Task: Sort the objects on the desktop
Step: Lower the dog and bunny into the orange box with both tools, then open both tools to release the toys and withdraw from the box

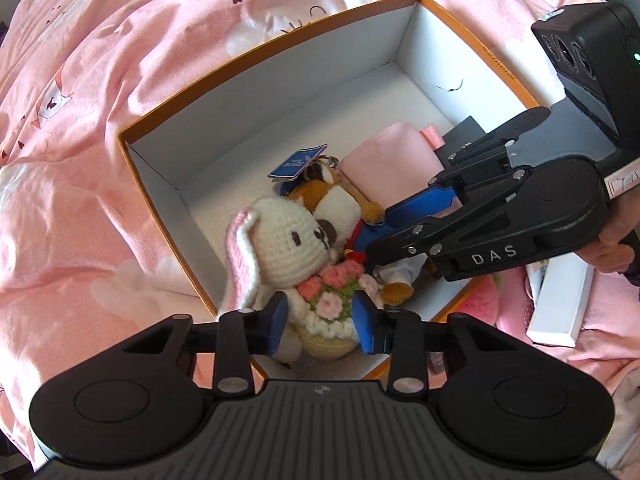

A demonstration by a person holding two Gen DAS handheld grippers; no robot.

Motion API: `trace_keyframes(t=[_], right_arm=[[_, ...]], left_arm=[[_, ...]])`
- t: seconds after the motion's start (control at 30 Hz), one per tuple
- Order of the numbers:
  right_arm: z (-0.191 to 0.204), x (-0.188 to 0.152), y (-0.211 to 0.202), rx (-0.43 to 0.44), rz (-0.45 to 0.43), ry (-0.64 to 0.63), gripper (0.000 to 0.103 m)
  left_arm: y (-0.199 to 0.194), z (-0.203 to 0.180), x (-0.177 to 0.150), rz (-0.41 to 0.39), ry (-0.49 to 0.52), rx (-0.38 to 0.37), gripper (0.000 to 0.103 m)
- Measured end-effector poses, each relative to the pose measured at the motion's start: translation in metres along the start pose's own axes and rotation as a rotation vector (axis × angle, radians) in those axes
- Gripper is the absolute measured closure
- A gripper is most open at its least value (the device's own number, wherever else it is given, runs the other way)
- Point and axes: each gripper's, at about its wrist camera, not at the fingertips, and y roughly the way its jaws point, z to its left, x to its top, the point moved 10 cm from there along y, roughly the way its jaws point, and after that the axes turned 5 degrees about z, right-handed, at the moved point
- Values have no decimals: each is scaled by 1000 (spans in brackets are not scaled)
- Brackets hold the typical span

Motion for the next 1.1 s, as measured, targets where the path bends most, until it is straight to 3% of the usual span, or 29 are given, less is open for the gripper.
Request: trace_keyframes(t=[0.37, 0.6, 0.87, 1.1], right_arm=[[-1, -8, 24, -40, 39, -14, 73], [2, -8, 23, -61, 28, -29, 70], [11, -7, -5, -121, -65, -91, 62], [24, -6, -40, -179, -179, -158, 47]], left_arm=[[33, 0, 3, 16, 11, 60, 66], [27, 3, 2, -15, -14, 50, 66], [4, -7, -2, -92, -24, 65, 66], [-19, -14, -6, -155, -29, 96, 66]])
